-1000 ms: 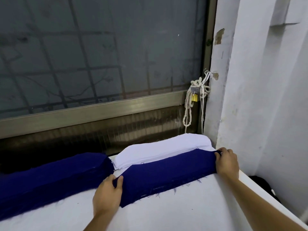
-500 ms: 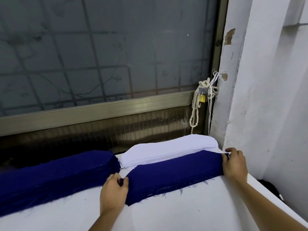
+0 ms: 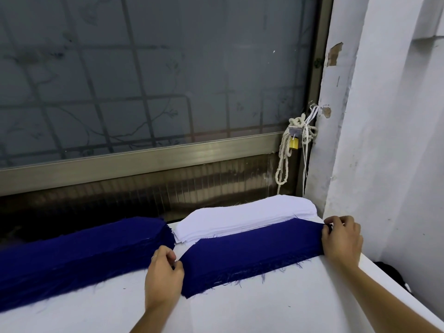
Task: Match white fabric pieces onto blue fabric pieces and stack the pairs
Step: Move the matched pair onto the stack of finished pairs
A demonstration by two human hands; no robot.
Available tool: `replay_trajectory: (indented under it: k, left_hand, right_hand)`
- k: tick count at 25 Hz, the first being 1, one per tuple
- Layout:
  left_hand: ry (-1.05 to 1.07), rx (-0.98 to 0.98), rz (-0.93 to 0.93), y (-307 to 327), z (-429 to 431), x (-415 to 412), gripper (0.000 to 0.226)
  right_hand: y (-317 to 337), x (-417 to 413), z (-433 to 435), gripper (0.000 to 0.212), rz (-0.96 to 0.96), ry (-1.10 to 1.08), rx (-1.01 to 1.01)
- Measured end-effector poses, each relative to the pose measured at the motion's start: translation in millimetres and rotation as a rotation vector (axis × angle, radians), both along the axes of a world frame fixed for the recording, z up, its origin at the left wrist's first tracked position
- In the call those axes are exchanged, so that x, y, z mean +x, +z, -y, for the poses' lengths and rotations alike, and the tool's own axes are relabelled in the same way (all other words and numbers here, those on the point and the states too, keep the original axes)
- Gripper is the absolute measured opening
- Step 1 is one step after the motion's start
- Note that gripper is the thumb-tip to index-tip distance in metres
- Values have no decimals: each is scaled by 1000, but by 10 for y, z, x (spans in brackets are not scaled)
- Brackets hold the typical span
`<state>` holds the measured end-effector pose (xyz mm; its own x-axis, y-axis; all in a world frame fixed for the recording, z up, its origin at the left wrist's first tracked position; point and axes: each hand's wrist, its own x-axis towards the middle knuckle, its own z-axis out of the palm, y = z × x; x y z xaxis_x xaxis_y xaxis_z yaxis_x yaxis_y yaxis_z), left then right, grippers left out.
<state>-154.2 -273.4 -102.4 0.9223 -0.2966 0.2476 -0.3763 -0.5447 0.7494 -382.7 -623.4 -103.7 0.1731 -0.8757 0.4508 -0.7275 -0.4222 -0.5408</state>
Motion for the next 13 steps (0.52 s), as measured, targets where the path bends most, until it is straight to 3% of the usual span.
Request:
replay_trajectory:
  k: [4,8,13]
  left_hand:
    - [-23,-21,25,1,-12,5,30]
    - [-86,-70,97,84,-113,-74,38]
    - [-111,-75,326,510,-567,338,29]
  right_hand:
    - [36,86,-228,11,-144,170,-179]
    - [185,352,-702,14,-156,409,-119]
    - [522,1002,-1377,16,-179,648,-37]
